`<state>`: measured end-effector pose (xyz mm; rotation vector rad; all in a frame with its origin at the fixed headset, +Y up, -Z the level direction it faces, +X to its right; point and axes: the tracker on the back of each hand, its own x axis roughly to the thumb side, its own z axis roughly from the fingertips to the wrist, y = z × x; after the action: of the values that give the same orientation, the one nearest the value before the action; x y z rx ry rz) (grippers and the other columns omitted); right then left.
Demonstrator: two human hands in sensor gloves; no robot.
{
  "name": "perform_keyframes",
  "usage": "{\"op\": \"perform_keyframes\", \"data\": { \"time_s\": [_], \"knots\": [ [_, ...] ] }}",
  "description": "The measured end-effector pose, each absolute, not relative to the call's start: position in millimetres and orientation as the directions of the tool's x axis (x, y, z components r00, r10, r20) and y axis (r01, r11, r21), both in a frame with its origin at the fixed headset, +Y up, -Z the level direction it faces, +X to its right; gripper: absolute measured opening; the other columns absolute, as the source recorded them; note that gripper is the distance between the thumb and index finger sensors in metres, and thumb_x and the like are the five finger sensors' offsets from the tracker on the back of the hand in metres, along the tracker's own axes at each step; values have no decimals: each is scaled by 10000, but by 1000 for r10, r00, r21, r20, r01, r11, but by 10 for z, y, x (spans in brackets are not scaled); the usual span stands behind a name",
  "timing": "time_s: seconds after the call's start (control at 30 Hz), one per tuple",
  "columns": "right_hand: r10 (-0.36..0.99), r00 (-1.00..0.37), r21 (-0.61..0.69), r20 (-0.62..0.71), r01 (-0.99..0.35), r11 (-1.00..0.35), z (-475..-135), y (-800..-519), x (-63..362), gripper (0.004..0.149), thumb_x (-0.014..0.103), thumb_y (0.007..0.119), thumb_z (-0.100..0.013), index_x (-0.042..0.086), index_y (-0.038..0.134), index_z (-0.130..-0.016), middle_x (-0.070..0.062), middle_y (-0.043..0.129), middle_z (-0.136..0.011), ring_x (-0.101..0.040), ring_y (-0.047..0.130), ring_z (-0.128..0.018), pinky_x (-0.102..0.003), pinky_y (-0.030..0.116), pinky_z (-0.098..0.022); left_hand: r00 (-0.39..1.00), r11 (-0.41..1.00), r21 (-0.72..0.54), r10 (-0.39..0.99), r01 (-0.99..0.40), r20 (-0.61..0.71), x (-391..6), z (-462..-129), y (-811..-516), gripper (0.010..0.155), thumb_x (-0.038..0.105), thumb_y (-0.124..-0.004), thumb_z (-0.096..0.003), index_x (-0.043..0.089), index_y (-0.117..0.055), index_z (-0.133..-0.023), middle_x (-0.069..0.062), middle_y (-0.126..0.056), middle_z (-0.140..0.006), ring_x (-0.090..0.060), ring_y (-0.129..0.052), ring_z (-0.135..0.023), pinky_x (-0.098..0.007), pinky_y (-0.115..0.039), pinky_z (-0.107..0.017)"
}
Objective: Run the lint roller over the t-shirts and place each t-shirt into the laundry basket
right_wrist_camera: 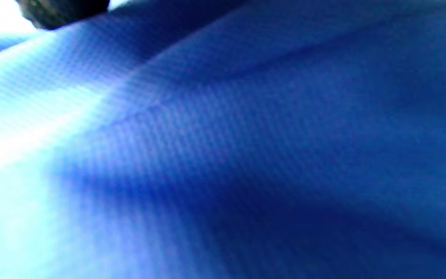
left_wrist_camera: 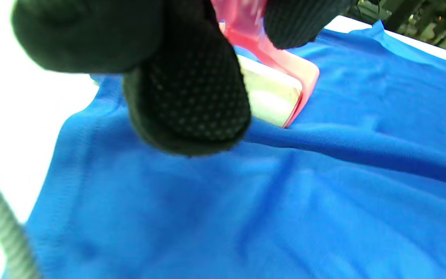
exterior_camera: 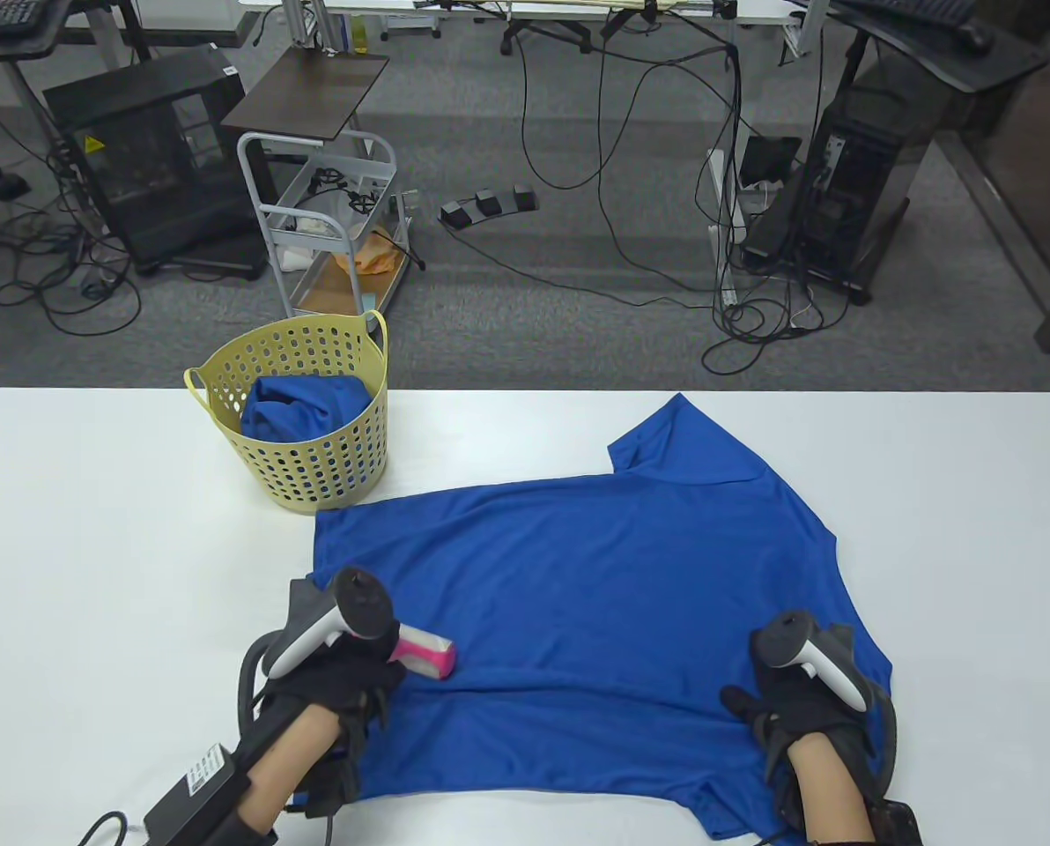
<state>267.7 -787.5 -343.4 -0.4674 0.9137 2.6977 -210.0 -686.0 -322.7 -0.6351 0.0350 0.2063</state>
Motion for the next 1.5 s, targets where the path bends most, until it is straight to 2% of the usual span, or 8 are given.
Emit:
{"op": "perform_keyframes", "data": {
  "time_s": [0.23, 0.57, 0.73, 0.9, 1.1, 1.23, 1.33, 1.5],
  "knots": [
    [134, -914, 537, -382, -338, -773, -3421, -7879, 2679, 751, 598, 537, -458, 392, 36, -977, -26, -147, -1060, -405, -99, -949, -697, 105, -656, 973, 757, -613, 189, -229, -130, -2123, -3174, -6784, 615, 494, -640, -545, 310, -440, -1096, -69, -791, -940, -101, -1122, -276, -226, -938, -171],
    [130, -911, 542, -392, -343, -767, -3405, -7874, 2699, 756, 600, 550, -455, 409, 31, -971, -10, -144, -1059, -395, -99, -951, -693, 115, -659, 965, 855, -470, 121, -220, -232, -1836, -4187, -7015, 644, 490, -594, -541, 348, -291, -1091, -57, -684, -1007, -127, -1094, -376, -259, -924, -249],
    [128, -911, 545, -391, -341, -766, -3403, -7873, 2701, 757, 601, 550, -454, 407, 32, -971, -13, -144, -1059, -397, -97, -951, -693, 118, -660, 956, 848, -466, 145, -254, -257, -1818, -4422, -7145, 677, 480, -585, -540, 380, -174, -1069, -47, -610, -1039, -149, -1080, -461, -275, -918, -317],
    [127, -913, 547, -389, -339, -765, -3403, -7873, 2702, 758, 600, 551, -456, 404, 32, -971, -16, -143, -1058, -401, -95, -949, -696, 120, -657, 965, 836, -492, 156, -243, -211, -1936, -4190, -7024, 677, 480, -614, -536, 350, -234, -1081, -55, -653, -1019, -124, -1099, -406, -252, -933, -266],
    [127, -912, 546, -389, -339, -766, -3402, -7874, 2699, 756, 599, 550, -455, 403, 33, -971, -18, -143, -1058, -401, -96, -950, -696, 119, -658, 971, 794, -568, 113, -216, -212, -2233, -3430, -6715, 612, 471, -648, -545, 404, -375, -1089, -99, -786, -936, -64, -1119, -203, -170, -919, -86],
    [125, -913, 544, -389, -337, -769, -3400, -7876, 2696, 757, 599, 547, -455, 402, 30, -972, -21, -143, -1059, -403, -94, -951, -697, 121, -658, 975, 749, -630, 96, -204, -202, -2295, -3098, -6665, 565, 458, -655, -551, 354, -506, -1086, -140, -830, -894, -80, -1132, -166, -174, -924, -53],
    [124, -913, 543, -388, -335, -770, -3400, -7877, 2694, 757, 599, 543, -455, 399, 30, -973, -24, -143, -1060, -404, -94, -951, -697, 121, -659, 976, 767, -616, 64, -180, -206, -2238, -3112, -6772, 575, 461, -631, -552, 333, -468, -1088, -136, -811, -904, -81, -1132, -182, -175, -925, -64],
    [126, -912, 538, -390, -337, -772, -3395, -7880, 2691, 756, 600, 540, -456, 398, 28, -974, -25, -143, -1060, -405, -96, -951, -697, 119, -658, 952, 833, -501, 92, -234, -292, -2178, -3602, -6848, 590, 472, -603, -550, 341, -410, -1092, -110, -772, -942, -93, -1120, -229, -191, -920, -108]
  ]
}}
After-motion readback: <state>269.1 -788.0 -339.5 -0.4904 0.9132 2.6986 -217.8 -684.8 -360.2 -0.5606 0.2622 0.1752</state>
